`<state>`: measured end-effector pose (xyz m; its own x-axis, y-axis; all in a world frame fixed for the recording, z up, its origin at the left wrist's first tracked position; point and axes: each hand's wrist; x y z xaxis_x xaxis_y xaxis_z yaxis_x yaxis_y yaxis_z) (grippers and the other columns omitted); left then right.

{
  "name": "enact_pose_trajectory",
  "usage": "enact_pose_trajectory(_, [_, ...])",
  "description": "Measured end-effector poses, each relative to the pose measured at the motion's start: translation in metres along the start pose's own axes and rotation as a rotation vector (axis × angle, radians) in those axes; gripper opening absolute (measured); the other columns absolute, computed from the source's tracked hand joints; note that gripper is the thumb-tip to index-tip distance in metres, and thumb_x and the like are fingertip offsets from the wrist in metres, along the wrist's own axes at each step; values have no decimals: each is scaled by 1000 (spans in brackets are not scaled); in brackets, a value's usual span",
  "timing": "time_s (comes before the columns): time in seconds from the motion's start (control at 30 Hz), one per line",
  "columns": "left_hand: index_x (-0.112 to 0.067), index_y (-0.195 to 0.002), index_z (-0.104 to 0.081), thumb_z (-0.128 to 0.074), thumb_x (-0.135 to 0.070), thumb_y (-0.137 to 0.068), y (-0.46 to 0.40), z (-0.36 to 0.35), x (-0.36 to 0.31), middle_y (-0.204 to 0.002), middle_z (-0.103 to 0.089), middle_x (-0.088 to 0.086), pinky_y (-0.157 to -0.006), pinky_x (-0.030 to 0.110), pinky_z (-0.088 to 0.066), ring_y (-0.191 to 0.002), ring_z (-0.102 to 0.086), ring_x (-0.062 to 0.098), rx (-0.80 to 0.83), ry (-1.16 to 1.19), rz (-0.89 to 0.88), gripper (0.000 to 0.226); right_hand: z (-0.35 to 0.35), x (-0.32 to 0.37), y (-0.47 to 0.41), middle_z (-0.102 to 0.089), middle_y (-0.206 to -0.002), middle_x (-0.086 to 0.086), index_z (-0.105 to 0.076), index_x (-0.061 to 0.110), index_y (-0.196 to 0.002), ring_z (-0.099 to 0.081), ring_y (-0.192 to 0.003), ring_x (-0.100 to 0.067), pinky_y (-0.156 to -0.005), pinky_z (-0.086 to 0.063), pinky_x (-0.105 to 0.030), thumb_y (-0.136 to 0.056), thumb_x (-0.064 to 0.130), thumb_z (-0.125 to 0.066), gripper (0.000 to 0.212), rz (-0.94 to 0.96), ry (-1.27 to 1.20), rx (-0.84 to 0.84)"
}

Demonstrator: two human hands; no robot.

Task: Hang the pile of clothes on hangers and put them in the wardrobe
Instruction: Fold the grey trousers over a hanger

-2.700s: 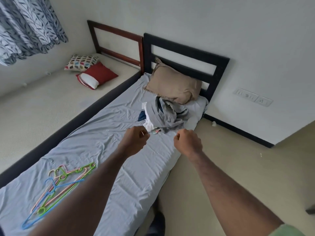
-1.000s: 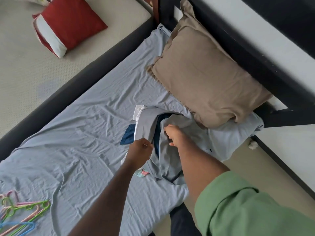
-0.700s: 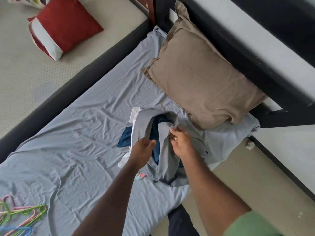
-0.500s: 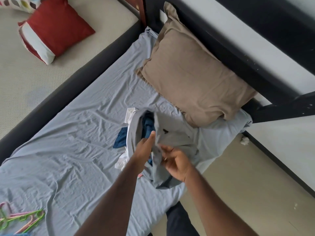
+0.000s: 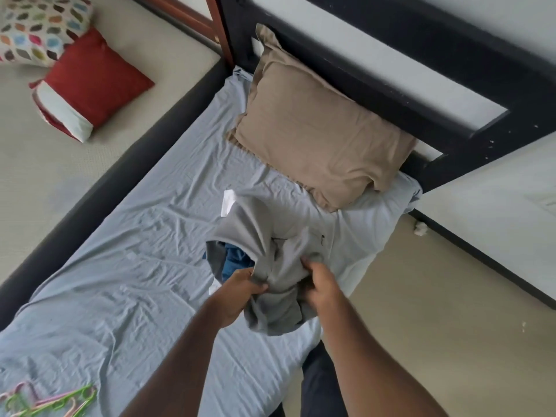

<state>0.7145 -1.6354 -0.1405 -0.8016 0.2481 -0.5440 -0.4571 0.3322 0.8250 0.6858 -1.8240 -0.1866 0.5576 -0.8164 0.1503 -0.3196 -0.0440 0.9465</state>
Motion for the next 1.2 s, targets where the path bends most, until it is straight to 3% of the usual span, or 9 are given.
enact_pose_trajectory(0.17, [-15, -106, -60, -70, -45, -86, 31, 10, 15, -104, -65, -2, -83, 35, -47, -100, -63, 22, -523, -621, -131, 37, -35, -7, 40, -70, -122, -20, -66, -1, -124, -67, -113, -35, -99, -54, -47, -91, 1, -66, 33, 402, 110, 196])
enact_pose_trajectory(0.3, [-26, -120, -58, -66, -69, -83, 71, 1, -13, -114, -69, 3, -91, 45, -56, -105, -68, 22, -251, 134, -178, 57, -48, -53, 80, -76, -95, -13, -69, -3, -102, -70, -97, -39, -86, -60, -46, -93, -1, -64, 10, 558, 578, 278])
enact_pose_trajectory(0.4, [-19, -122, -62, -90, -35, -72, 92, 0, -13, -109, -74, 5, -84, 45, -61, -101, -73, 24, -215, 55, -279, 60, -51, -97, 103, -71, -99, -8, -66, -2, -110, -67, -97, -21, -87, -58, -36, -95, -6, -58, 18, 719, 971, 315])
enact_pose_trajectory(0.5, [-3, -95, -72, -78, -8, -80, 110, 15, 0, -83, -75, 13, -65, 37, -59, -81, -74, 33, -454, -68, -342, 16, -42, -124, 124, -76, -100, 3, -77, 8, -98, -69, -98, -12, -84, -54, -22, -91, -5, -66, 19, 693, 1079, 475])
enact_pose_trajectory(0.7, [0, -102, -65, -73, -6, -83, 181, 44, -2, -73, -68, 11, -52, 31, -44, -60, -61, 28, -89, 23, -449, 21, -8, -116, 143, -66, -71, -13, -65, 8, -80, -58, -61, -26, -61, -48, -33, -97, 16, -57, 21, 447, 167, 51])
enact_pose_trajectory(0.83, [-3, -99, -67, -67, 11, -83, 231, 57, -24, -75, -73, 2, -56, 25, -53, -66, -69, 15, 160, -150, -381, 21, -10, -95, 152, -68, -116, -15, -63, 20, -122, -61, -111, -37, -102, -44, -53, -84, 71, -59, 64, 203, -72, 254])
enact_pose_trajectory(0.93, [-6, -95, -63, -56, 22, -87, 250, 71, -29, -67, -72, -7, -56, 16, -50, -63, -67, 6, 143, -301, -290, 30, -37, -102, 166, -64, -130, -21, -61, 8, -133, -54, -130, -42, -107, -43, -51, -95, 44, -63, 52, 227, 127, 445])
enact_pose_trajectory(1.03, [-5, -96, -64, -61, 20, -85, 260, 76, -16, -62, -69, -8, -48, 16, -45, -65, -61, 15, -67, -324, -297, 27, -69, -118, 186, -68, -110, -23, -64, 2, -114, -66, -107, -42, -86, -54, -43, -93, 4, -55, 23, 263, 320, 491])
enact_pose_trajectory(1.2, [-13, -120, -51, -89, -26, -74, 241, 60, 43, -106, -69, 13, -66, 44, -61, -84, -72, 26, -457, 259, -225, 61, -93, -160, 208, -73, -91, -21, -67, 6, -111, -71, -76, -31, -69, -60, -40, -91, -12, -44, 35, 210, 301, 543])
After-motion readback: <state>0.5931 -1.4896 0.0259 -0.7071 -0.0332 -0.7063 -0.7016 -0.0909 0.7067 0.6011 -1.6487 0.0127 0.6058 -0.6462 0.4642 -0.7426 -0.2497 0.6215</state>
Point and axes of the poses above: each hand's wrist, its own y-axis away from the middle knuckle, its own z-axis out of the back of the hand, x = y × z
